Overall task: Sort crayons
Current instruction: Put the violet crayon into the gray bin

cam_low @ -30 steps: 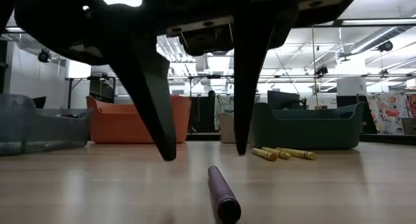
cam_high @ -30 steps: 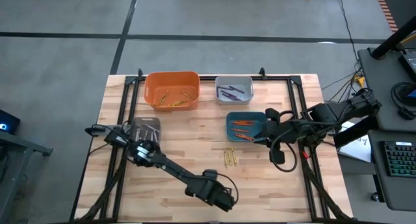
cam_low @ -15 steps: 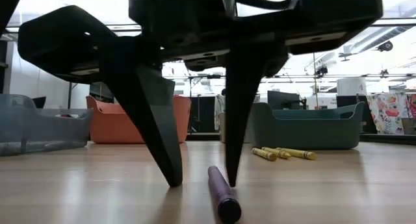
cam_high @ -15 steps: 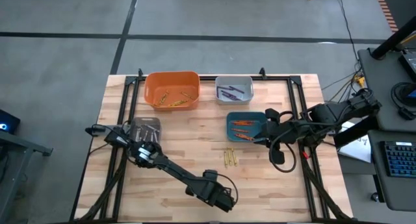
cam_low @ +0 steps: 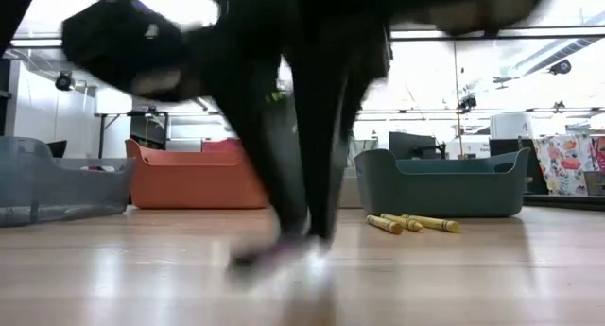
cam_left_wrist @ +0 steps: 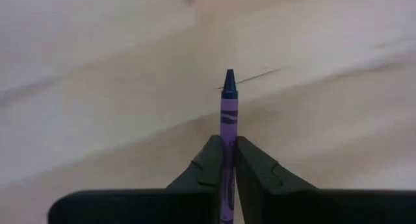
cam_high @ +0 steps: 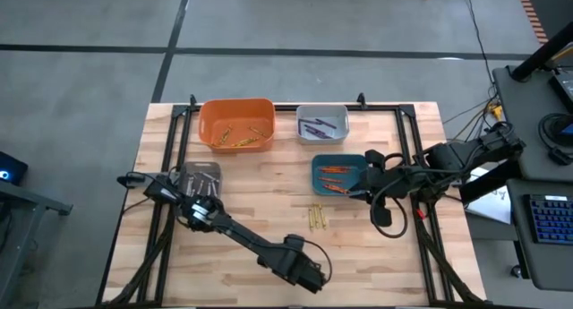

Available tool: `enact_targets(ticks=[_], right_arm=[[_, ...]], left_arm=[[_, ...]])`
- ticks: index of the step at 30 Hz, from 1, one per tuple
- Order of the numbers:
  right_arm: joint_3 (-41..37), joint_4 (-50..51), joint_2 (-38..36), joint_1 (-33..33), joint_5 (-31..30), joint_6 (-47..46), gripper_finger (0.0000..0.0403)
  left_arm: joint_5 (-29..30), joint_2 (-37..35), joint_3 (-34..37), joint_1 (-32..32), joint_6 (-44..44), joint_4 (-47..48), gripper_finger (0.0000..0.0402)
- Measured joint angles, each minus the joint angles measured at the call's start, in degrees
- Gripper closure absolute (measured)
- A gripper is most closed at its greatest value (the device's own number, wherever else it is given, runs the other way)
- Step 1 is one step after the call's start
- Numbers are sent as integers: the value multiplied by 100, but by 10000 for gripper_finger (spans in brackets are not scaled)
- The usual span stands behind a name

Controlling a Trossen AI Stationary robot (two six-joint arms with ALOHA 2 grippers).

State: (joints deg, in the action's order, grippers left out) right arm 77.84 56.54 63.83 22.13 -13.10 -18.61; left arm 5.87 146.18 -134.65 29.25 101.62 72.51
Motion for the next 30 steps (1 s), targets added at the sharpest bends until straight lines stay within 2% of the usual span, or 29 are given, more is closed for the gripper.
enact_targets(ticks=[4,6,11,14,18,21,24,28,30], right_arm=[[-15,-131,-2,35,9,19,327],[-41,-380,-2,37,75,-19,331],[-224,-1619,-2,35,603,-122,333],[-381,-2811,7,35,857,-192,325],[-400,-4301,103,-30,913,-140,301],[-400,-5171,169,-102,897,-87,280],[-338,-5635,289,-227,856,-9,261],[-289,-5727,466,-381,763,251,243],[-243,-5727,563,-490,707,218,239]], left_arm=[[481,-822,109,23,-412,38,400],[1078,-1326,92,19,-639,39,400],[3112,-2450,97,65,-1547,-148,401],[3860,-3101,88,95,-2823,-664,401],[3863,-3664,91,-18,-4955,-1555,401],[3787,-3940,100,-178,-6129,-1938,401],[3543,-4141,94,-318,-6900,-2345,401],[3317,-4163,102,-485,-7826,-2645,401],[3025,-4181,107,-663,-8046,-2668,401]])
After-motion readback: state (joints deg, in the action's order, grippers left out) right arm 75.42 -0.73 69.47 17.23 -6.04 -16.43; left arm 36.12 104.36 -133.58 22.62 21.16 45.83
